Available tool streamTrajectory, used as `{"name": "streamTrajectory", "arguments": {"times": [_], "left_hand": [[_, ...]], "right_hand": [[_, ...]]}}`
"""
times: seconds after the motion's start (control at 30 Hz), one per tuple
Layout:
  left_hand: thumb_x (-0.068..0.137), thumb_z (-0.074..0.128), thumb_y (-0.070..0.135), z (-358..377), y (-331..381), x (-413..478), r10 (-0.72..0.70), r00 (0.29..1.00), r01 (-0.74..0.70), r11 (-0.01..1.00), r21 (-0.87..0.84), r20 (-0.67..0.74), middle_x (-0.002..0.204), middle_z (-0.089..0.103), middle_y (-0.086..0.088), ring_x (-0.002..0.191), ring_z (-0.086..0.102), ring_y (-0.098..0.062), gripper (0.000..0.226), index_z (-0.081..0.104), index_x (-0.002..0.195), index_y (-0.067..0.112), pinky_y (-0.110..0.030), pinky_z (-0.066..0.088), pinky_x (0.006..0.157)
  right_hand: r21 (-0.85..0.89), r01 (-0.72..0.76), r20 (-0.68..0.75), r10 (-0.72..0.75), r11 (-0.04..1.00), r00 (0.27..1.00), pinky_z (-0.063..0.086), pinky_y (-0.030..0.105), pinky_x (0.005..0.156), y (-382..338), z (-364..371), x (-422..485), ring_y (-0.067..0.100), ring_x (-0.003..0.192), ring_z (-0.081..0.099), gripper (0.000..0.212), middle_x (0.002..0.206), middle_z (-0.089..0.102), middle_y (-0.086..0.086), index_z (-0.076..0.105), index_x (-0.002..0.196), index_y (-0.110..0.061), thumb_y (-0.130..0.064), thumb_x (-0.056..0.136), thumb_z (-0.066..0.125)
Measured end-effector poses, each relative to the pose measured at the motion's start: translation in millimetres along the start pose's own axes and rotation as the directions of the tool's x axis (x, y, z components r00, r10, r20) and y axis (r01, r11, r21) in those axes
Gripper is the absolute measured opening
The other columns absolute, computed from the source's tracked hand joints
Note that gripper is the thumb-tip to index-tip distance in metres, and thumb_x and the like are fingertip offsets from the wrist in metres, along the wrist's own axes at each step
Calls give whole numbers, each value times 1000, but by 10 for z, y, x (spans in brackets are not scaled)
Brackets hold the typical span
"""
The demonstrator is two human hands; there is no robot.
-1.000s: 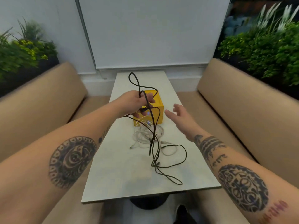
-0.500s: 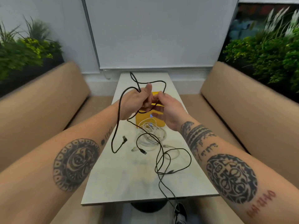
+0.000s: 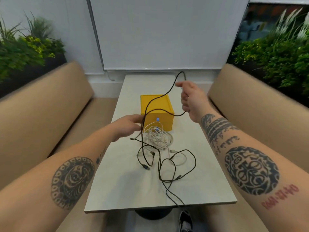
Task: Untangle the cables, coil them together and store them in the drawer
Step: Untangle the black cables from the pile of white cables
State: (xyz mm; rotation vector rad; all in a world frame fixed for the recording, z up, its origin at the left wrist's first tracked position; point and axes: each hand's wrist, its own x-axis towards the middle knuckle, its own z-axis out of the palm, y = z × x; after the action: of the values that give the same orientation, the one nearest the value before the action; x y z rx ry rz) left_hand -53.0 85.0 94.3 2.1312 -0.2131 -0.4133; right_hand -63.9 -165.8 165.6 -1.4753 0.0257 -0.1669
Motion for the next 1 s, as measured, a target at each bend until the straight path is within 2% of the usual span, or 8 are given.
{"name": "streamTrajectory", "arguments": {"times": [0.1, 0.2, 0.33, 0.47, 0.53, 0.63, 0.87, 1.0], "left_hand": [[91, 49, 5, 47, 248, 42, 123, 957, -147, 986, -72, -263, 134, 60, 8, 116, 60, -13, 51, 59, 132, 34, -38, 51, 95], [96, 54, 16, 64, 681, 4, 247, 910, -347, 893, -285, -333, 100, 70, 4, 88, 64, -13, 20, 69, 102, 28, -33, 50, 76], [100, 50, 49, 127, 1108, -119, 209, 963, -259, 884, -388, -169, 96, 74, -5, 83, 70, -24, 34, 57, 114, 18, -45, 55, 84], [87, 52, 58, 219, 1096, -159, 286, 958, -275, 928, -249, 7, 85, 72, 6, 89, 69, -17, 51, 63, 115, 18, -42, 46, 94], [96, 52, 46, 187, 1047, -143, 370, 925, -381, 891, -246, -93, 66, 57, 7, 70, 59, -16, 31, 71, 94, 21, -41, 49, 90], [99, 52, 43, -7, 915, -121, 364, 905, -408, 889, -208, -220, 58, 42, 8, 55, 44, -12, 33, 68, 76, 26, -41, 52, 75], [96, 60, 40, -442, 328, -178, 237, 890, -304, 945, -121, -391, 59, 36, -2, 53, 31, -15, 33, 61, 73, 15, -25, 30, 53], [79, 60, 66, -533, 42, -173, 214, 893, -232, 973, 2, -397, 74, 53, -6, 70, 43, -16, 50, 69, 80, 17, -32, 34, 68]], "right_hand": [[-253, 94, 215, -38, 963, 976, 19, 25, 43, -3, 98, -78, 10, 46, 25, 26, 53, 36, -10, 71, 99, -23, -29, 105, 46], [-453, 182, 245, -74, 873, 967, 29, 20, 44, -65, 247, -135, 3, 44, 37, 23, 48, 46, -15, 74, 92, -23, -29, 101, 53], [-40, -23, 99, 27, 999, 995, 38, 24, 43, -216, 391, -95, 11, 46, 45, 21, 60, 51, -2, 65, 93, -15, -28, 104, 52], [384, -133, 155, 78, 914, 985, 52, 24, 51, -495, 409, -46, 14, 50, 57, 21, 68, 58, 3, 57, 99, -9, -27, 106, 48], [404, -112, 164, 48, 908, 985, 53, 25, 53, -604, 377, -30, 14, 51, 57, 23, 71, 58, 3, 56, 103, -9, -29, 107, 46], [498, -90, 101, 46, 863, 994, 52, 25, 52, -702, 266, 54, 10, 46, 49, 28, 61, 53, -3, 56, 100, -10, -32, 108, 42], [781, 33, -174, 167, 623, 971, 29, 20, 48, -687, -143, 224, 10, 35, 27, 32, 44, 37, -6, 48, 86, -15, -13, 108, 24], [794, 58, -254, 244, 605, 936, 29, 21, 50, -516, -402, 252, 12, 37, 27, 34, 43, 37, -5, 44, 80, -16, -13, 107, 23]]}}
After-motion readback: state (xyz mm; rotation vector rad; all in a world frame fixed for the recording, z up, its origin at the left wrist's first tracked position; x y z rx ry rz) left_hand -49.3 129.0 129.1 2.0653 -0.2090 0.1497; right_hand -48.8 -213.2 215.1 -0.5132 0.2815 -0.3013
